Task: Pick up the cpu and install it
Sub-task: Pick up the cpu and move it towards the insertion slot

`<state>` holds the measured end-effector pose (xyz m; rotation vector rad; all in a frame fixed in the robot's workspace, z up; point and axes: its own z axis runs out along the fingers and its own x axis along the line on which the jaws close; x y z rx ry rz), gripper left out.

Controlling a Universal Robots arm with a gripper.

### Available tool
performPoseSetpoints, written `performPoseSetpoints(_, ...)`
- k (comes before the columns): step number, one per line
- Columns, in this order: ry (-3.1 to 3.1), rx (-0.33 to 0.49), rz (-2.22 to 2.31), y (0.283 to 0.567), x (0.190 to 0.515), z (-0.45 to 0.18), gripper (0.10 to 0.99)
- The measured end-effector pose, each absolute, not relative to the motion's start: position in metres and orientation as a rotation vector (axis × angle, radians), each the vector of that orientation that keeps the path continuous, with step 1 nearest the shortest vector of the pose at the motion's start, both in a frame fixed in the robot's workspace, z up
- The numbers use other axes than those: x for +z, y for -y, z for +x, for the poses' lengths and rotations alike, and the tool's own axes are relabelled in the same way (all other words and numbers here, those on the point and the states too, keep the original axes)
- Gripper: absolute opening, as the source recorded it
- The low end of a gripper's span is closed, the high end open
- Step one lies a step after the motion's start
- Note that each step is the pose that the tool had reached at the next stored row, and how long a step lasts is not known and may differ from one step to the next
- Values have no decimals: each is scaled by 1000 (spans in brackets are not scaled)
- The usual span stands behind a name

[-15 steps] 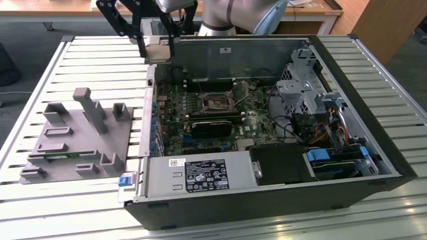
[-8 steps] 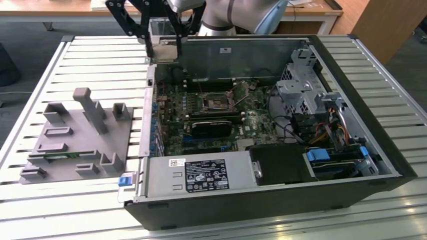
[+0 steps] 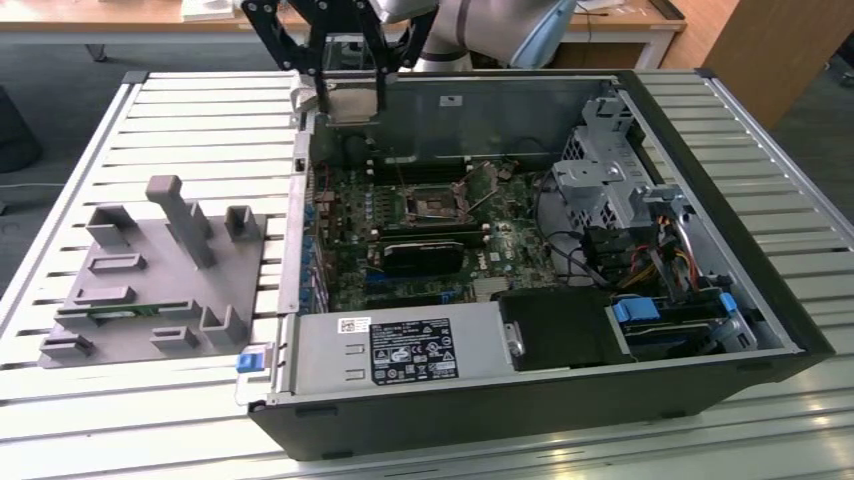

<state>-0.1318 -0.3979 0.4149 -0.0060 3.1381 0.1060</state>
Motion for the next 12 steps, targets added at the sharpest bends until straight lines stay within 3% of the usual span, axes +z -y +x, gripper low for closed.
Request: performPoseSetpoints(12,-3138,106,-6,375,413,-91,525)
